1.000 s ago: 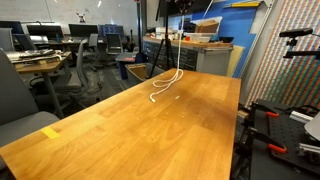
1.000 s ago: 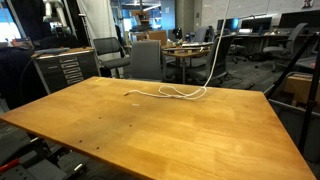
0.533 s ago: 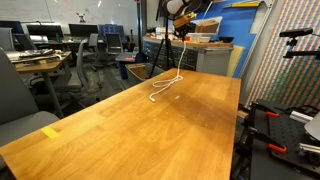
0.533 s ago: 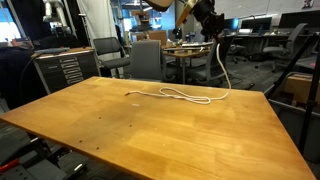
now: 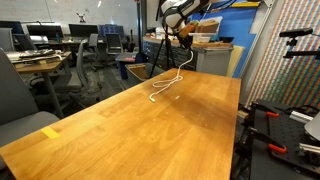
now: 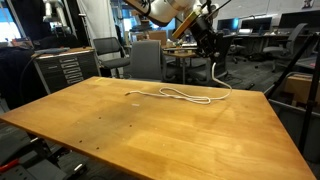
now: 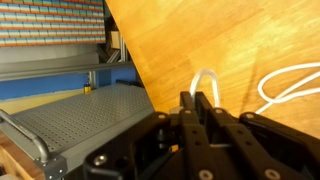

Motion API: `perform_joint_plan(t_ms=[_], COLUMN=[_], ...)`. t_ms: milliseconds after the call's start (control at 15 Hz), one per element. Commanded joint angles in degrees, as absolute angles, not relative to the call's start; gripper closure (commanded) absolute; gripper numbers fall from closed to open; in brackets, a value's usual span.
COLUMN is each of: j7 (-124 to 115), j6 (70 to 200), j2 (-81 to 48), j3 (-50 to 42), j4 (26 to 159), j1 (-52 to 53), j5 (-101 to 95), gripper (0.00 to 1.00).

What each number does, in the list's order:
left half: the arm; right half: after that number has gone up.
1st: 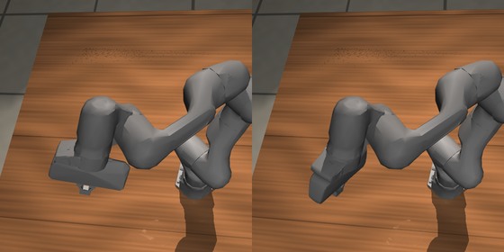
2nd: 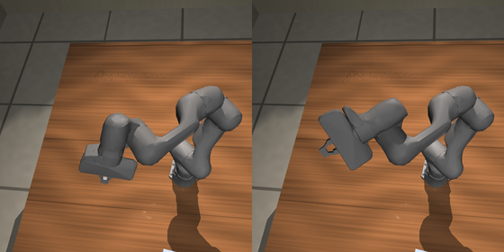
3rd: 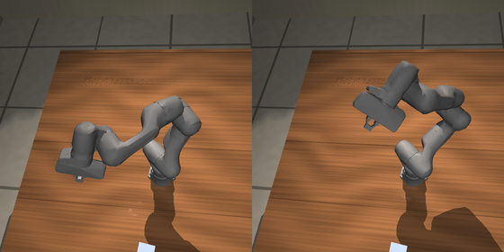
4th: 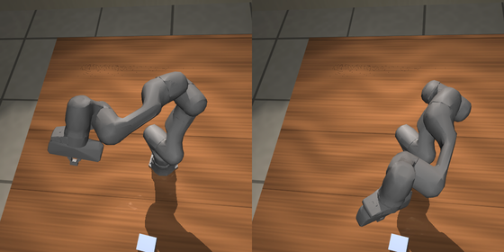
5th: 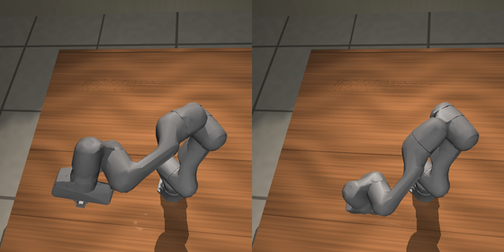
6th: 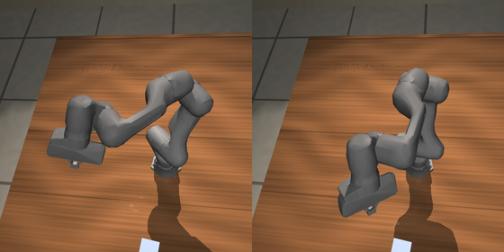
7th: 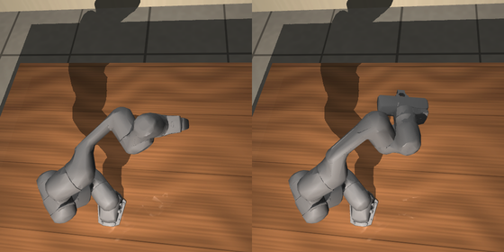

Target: Tie a knot using the rope

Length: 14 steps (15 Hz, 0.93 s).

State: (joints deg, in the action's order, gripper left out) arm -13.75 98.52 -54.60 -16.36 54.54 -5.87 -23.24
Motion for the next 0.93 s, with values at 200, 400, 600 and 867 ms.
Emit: perform_joint_plan(t_ms=[200, 400, 600, 867], j7=[5.7, 11.6, 14.7, 14.1], j6=[98.9, 101.7, 108.1, 115.1], j2=[-53.1, -52.0, -50.1, -46.2], j3=[-15.4, -14.1, -11.6, -5.2], j4=[56.1, 57.9, 61.4, 66.1], j1=[-5.4, -3.8, -2.2, -2.8], j5=[-25.5, -25.6, -24.6, -19.6], gripper=[0.43, 0.21, 0.01, 0.0])
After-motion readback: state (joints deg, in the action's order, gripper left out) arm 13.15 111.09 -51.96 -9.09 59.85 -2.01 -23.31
